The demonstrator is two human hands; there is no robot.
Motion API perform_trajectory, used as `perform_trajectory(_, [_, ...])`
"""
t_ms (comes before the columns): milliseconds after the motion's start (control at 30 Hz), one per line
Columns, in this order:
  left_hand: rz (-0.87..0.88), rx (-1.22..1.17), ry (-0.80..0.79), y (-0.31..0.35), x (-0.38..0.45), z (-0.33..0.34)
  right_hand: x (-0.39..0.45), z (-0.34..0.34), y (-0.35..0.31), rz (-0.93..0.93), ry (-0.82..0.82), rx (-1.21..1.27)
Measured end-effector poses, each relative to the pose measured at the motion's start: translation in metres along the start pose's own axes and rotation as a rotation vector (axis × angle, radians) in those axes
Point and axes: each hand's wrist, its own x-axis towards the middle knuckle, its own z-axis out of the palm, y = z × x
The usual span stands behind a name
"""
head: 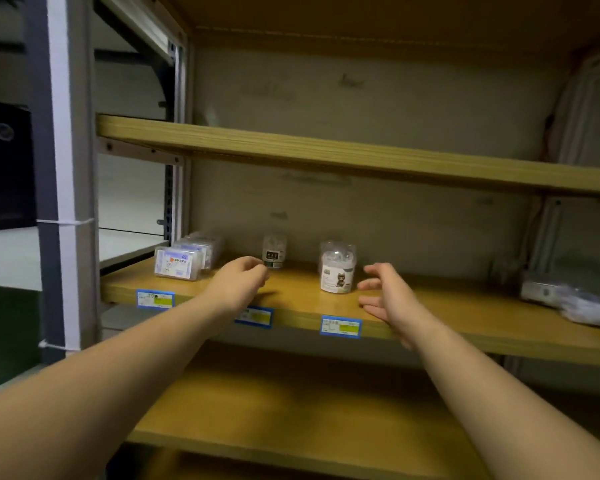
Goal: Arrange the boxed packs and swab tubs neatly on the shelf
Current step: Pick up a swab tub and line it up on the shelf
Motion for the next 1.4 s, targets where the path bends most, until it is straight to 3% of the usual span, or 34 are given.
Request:
perform_trajectory(267, [0.074, 0.23, -0.048, -0.002, -0.006, 0.021, -0.013, -0.002, 0.011, -0.015, 0.121, 0.013])
perform_trajectory(533, [0.246, 0.091, -0.011, 0.016, -0.019, 0.075, -0.026, -0.018, 0.007, -0.044, 0.091, 0.039])
perform_trajectory(767, [0.314, -0.045, -0.274, 0.076, -0.031, 0.189, -0.026, -0.147, 0.023, -0.163, 0.392, -0.222])
perform_trajectory(900, [0.29, -0.099, -0.373, 0.113, -0.026, 0.285, -0.003, -0.244, 0.037, -0.102, 0.565, -0.287])
perform_trajectory(1000, [0.243, -0.118, -0.362, 0.145, -0.007, 0.362, 0.018, -0.29, 0.046, 0.029, 0.641, -0.24])
perform_trajectory(1200, [0.266, 0.04, -0.378, 0.189, 0.029, 0.471, 0.059, -0.334, 0.046, 0.273, 0.621, -0.057])
perform_trajectory(1300, [0.213, 0.149, -0.381, 0.183, 0.035, 0.489, 0.066, -0.347, 0.053, 0.148, 0.525, 0.005])
perform_trajectory(1400, [0.208, 0.091, -0.371, 0.174, 0.041, 0.491, 0.062, -0.356, 0.061, 0.162, 0.453, -0.008])
